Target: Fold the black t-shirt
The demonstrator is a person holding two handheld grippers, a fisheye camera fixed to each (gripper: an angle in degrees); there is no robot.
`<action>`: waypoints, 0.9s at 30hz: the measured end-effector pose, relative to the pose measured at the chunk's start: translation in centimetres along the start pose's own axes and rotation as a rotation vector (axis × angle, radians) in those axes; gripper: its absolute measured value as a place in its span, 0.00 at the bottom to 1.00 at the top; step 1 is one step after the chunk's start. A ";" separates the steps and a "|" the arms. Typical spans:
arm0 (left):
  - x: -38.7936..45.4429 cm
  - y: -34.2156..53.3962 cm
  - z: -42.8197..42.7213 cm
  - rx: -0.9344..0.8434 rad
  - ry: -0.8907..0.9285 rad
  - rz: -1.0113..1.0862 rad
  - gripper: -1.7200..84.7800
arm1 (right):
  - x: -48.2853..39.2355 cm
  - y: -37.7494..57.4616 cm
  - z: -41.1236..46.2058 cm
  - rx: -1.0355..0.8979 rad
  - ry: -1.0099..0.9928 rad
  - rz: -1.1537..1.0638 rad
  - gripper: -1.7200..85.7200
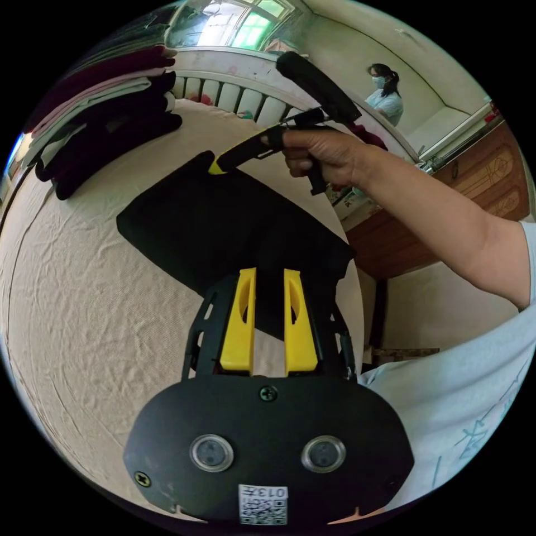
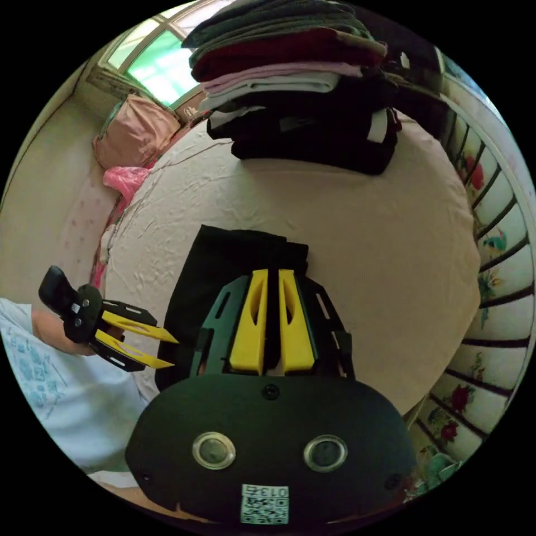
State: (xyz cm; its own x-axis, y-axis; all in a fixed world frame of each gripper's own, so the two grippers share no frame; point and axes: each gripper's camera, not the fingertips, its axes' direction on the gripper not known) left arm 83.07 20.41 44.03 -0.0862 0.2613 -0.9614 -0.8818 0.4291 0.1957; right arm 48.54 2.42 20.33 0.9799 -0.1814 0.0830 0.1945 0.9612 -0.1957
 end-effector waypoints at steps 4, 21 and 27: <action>0.7 -0.9 1.1 -0.004 -0.029 0.014 0.11 | -1.9 1.6 -0.1 0.155 0.139 -0.237 0.05; -0.1 -6.9 3.0 -0.098 -0.132 0.065 0.08 | -3.2 17.0 0.6 0.067 0.236 0.010 0.02; -1.9 -9.0 0.0 -0.038 -0.175 0.088 0.06 | -1.1 20.2 -1.8 0.182 0.280 0.188 0.04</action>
State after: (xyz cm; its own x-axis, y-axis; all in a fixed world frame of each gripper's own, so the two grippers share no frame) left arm 91.18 16.05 44.12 -0.0851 0.4442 -0.8919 -0.8917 0.3655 0.2671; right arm 51.49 21.68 14.57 0.9767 -0.0239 -0.2133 0.0238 0.9997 -0.0031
